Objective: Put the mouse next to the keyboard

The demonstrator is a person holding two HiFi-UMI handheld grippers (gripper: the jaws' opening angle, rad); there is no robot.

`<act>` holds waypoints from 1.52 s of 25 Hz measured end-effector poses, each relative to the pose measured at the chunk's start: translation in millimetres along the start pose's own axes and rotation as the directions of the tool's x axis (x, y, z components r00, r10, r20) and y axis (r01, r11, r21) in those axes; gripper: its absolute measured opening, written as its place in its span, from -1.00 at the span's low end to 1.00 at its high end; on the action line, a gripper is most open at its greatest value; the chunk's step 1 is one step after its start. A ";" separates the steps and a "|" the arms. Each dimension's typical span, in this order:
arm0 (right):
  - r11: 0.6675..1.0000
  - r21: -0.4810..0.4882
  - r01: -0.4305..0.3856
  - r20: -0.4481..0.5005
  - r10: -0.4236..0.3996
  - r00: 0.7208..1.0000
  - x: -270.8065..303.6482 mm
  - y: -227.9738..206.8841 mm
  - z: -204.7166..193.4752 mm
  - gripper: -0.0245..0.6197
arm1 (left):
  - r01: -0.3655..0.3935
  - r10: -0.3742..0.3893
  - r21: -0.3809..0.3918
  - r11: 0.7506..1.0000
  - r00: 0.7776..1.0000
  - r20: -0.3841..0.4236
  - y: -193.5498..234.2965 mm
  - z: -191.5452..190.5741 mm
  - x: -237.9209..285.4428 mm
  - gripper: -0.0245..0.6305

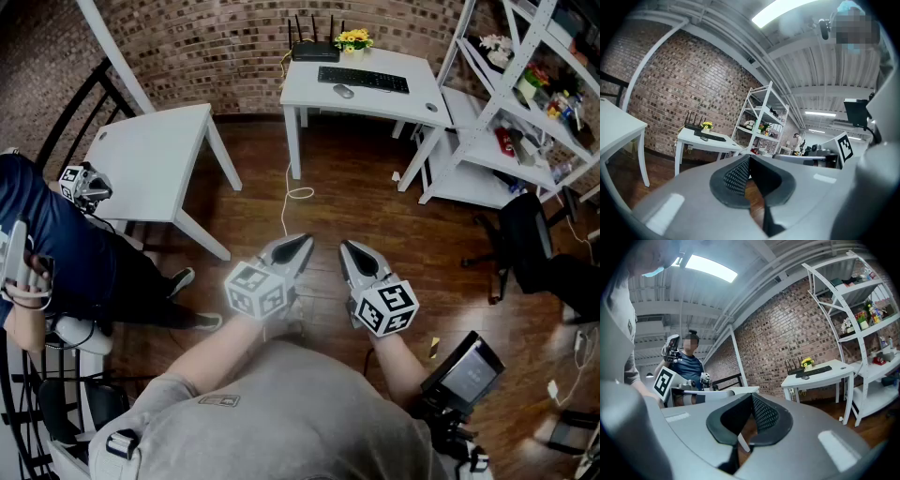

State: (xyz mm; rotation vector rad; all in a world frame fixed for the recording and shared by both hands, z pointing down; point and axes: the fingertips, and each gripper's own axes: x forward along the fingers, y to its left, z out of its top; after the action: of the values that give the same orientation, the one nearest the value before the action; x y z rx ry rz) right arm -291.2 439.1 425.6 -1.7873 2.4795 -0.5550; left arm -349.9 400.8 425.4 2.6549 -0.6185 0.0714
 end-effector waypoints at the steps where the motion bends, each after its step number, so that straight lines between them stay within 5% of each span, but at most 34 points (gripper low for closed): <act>1: 1.000 -0.001 0.006 -0.002 -0.006 1.000 12.3 -4.4 9.1 -0.90 | 0.005 -0.005 -0.003 1.000 1.000 -0.001 9.7 11.0 7.1 -0.95; 8: 0.998 -0.020 0.063 -0.013 -0.063 0.998 94.4 -37.2 54.7 -0.90 | 0.037 -0.037 -0.006 0.999 0.999 -0.007 80.6 65.0 53.6 -0.95; 18: 0.995 -0.045 0.091 -0.045 -0.093 0.995 158.8 -76.5 54.2 -0.90 | 0.058 -0.057 0.009 0.998 0.998 -0.020 142.4 71.2 97.6 -0.95; 33: 0.997 -0.036 0.067 -0.034 -0.069 0.997 198.5 -239.9 102.8 -0.90 | -0.040 0.040 0.017 0.999 0.999 -0.007 177.7 98.6 259.0 -0.95; 38: 0.998 -0.053 -0.014 -0.055 0.011 0.998 222.4 -273.5 114.1 -0.90 | -0.118 0.117 0.011 0.993 0.993 0.027 189.9 111.7 290.0 -0.95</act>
State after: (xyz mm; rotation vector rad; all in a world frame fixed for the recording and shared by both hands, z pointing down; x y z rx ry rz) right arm -90.3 128.3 441.8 -1.7980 2.5632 -0.5495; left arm -176.0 81.0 436.3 2.6335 -0.7854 0.0743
